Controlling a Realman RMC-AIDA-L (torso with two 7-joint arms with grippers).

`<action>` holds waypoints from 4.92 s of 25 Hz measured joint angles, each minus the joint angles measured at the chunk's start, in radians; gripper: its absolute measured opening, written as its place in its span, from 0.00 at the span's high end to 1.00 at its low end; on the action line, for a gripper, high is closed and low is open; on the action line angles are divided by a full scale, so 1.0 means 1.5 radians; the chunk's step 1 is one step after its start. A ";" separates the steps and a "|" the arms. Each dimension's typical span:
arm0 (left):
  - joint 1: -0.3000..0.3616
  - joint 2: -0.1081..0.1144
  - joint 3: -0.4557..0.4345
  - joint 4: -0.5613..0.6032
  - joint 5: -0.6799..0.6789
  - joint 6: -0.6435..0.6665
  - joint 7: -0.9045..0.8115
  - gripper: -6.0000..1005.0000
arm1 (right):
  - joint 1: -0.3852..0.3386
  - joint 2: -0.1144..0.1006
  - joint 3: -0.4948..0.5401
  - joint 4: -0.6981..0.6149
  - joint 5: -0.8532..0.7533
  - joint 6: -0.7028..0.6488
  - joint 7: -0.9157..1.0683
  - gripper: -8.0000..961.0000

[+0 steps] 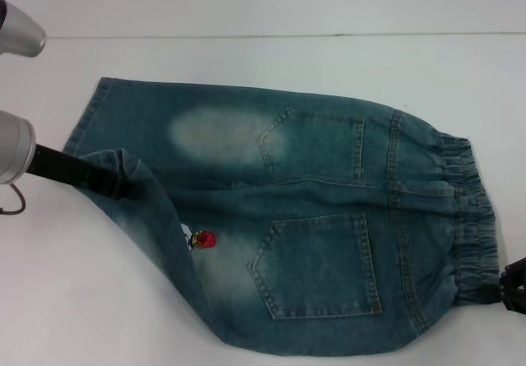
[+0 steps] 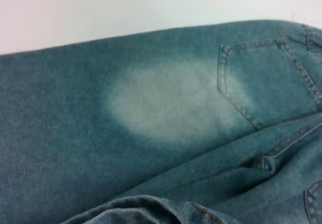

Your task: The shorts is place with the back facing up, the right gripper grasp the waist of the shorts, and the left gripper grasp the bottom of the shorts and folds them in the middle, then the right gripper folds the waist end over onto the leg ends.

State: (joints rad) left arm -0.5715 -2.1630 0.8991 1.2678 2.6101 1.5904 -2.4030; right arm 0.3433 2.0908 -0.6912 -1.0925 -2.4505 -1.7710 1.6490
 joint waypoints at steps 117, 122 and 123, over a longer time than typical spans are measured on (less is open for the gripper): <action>-0.101 -0.004 0.229 -0.271 0.162 -0.579 0.138 0.07 | 0.091 -0.003 0.091 0.164 0.256 -0.015 -0.163 0.05; -0.116 -0.002 0.252 -0.316 0.163 -0.625 0.131 0.07 | 0.096 -0.004 0.089 0.182 0.256 -0.015 -0.167 0.05; -0.121 -0.002 0.254 -0.327 0.163 -0.630 0.130 0.07 | 0.096 -0.004 0.089 0.183 0.256 -0.015 -0.168 0.05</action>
State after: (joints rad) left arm -0.7531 -2.1658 1.2799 0.7772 2.8549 0.6459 -2.2074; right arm 0.4875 2.0854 -0.5579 -0.8184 -2.0661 -1.7934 1.3966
